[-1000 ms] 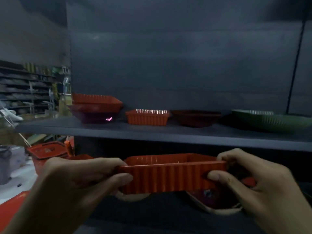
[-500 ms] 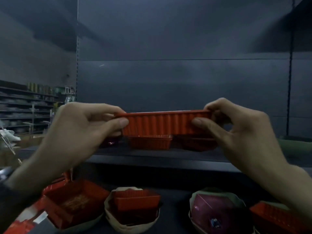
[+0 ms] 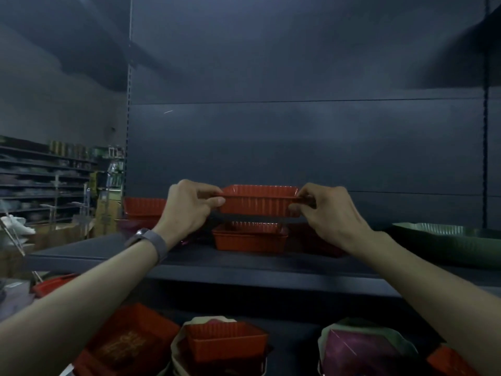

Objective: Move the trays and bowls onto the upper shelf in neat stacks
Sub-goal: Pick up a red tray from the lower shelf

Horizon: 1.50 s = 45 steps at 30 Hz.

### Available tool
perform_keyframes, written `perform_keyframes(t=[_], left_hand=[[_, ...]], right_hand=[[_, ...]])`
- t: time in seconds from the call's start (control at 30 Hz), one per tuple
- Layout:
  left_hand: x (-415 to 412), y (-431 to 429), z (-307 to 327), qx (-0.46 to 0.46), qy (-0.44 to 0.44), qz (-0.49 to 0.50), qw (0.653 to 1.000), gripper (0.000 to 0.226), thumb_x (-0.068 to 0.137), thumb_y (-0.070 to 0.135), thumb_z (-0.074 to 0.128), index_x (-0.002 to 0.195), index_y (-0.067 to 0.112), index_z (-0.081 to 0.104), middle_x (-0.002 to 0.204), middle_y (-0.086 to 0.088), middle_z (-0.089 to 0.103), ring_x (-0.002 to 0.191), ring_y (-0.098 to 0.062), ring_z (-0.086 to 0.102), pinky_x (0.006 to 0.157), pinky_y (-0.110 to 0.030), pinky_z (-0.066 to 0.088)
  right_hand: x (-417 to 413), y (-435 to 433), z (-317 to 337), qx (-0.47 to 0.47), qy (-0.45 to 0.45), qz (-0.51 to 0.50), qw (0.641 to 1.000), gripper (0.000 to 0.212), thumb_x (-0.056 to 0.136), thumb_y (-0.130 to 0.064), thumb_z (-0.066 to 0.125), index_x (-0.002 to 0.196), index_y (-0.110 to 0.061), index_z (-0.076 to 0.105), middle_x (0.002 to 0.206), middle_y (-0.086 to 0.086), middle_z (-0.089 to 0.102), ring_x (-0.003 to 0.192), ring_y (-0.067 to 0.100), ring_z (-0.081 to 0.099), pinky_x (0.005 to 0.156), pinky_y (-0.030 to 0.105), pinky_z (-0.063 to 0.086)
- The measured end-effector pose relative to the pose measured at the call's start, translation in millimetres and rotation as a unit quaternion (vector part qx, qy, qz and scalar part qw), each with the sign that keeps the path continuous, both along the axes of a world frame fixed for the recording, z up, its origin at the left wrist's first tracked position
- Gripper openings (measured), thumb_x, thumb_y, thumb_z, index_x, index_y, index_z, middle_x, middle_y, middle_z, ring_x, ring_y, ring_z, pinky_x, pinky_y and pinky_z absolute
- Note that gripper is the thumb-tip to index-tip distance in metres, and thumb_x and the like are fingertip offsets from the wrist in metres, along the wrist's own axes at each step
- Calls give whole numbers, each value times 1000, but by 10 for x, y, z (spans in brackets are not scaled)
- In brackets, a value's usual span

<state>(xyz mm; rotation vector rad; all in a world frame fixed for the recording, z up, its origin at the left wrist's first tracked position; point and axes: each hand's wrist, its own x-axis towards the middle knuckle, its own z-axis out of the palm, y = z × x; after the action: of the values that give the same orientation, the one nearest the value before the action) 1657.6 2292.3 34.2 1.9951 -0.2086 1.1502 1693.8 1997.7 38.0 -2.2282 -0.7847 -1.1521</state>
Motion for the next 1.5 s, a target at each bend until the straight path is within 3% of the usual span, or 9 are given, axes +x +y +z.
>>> perform_keyframes(t=[0.17, 0.33, 0.47, 0.63, 0.83, 0.93, 1.23, 1.43, 1.5], left_hand=[[275, 100, -28, 7, 35, 6, 999, 10, 86, 11, 85, 96, 11, 84, 83, -5, 81, 78, -16, 79, 90, -36, 64], [395, 215, -102, 16, 80, 25, 996, 13, 84, 11, 87, 96, 11, 84, 84, -3, 81, 79, -17, 79, 89, -34, 64], [399, 249, -143, 25, 94, 34, 995, 14, 84, 8, 86, 98, 7, 83, 85, -2, 79, 71, -6, 74, 70, -12, 60], [417, 261, -174, 29, 96, 26, 995, 9, 85, 7, 86, 93, 9, 84, 82, -4, 80, 75, -15, 79, 81, -34, 66], [411, 292, -111, 81, 104, 65, 989, 8, 88, 20, 85, 95, 17, 83, 74, 0, 78, 65, -13, 75, 81, -31, 65], [479, 285, -151, 92, 106, 82, 987, 10, 89, 21, 83, 97, 16, 82, 73, -2, 77, 63, -15, 75, 79, -33, 65], [716, 157, -234, 181, 90, 128, 971, 11, 90, 18, 74, 81, 15, 79, 72, -6, 72, 76, -31, 73, 79, -44, 63], [740, 107, -343, 247, 109, 155, 950, 10, 94, 17, 75, 96, 10, 81, 88, -12, 72, 88, -35, 71, 80, -42, 61], [739, 119, -362, 264, 111, 161, 944, 13, 97, 17, 70, 96, 8, 79, 83, -9, 69, 85, -35, 71, 78, -42, 61]], right_hand=[[260, 164, -43, -8, 26, -13, 1000, 19, 94, -35, 78, 94, -17, 71, 81, 1, 74, 77, 20, 70, 74, 34, 56], [360, 220, -82, -31, 56, -17, 998, 21, 93, -40, 77, 98, -20, 72, 82, 0, 76, 80, 19, 71, 80, 34, 57], [362, 246, -135, -44, 74, -12, 996, 22, 94, -41, 75, 101, -20, 72, 82, -2, 74, 82, 19, 69, 81, 32, 55], [397, 260, -168, -40, 101, -19, 994, 20, 93, -44, 76, 98, -26, 71, 87, -1, 73, 88, 21, 68, 85, 35, 56], [389, 291, -112, -46, 113, -39, 992, 26, 91, -56, 73, 102, -32, 71, 105, 3, 73, 102, 26, 68, 93, 45, 58], [408, 327, -119, -68, 105, -64, 990, 27, 90, -57, 73, 100, -31, 70, 100, -2, 74, 100, 25, 68, 88, 44, 58], [580, 379, -118, -128, 80, -142, 978, 26, 96, -46, 71, 111, -24, 74, 115, -1, 68, 106, 26, 66, 79, 35, 47], [645, 399, -203, -176, 84, -164, 967, 22, 96, -46, 70, 106, -27, 77, 112, -1, 72, 104, 26, 66, 84, 37, 53], [667, 396, -232, -172, 90, -162, 967, 22, 98, -45, 68, 107, -29, 78, 112, 0, 72, 106, 27, 66, 83, 35, 49]])
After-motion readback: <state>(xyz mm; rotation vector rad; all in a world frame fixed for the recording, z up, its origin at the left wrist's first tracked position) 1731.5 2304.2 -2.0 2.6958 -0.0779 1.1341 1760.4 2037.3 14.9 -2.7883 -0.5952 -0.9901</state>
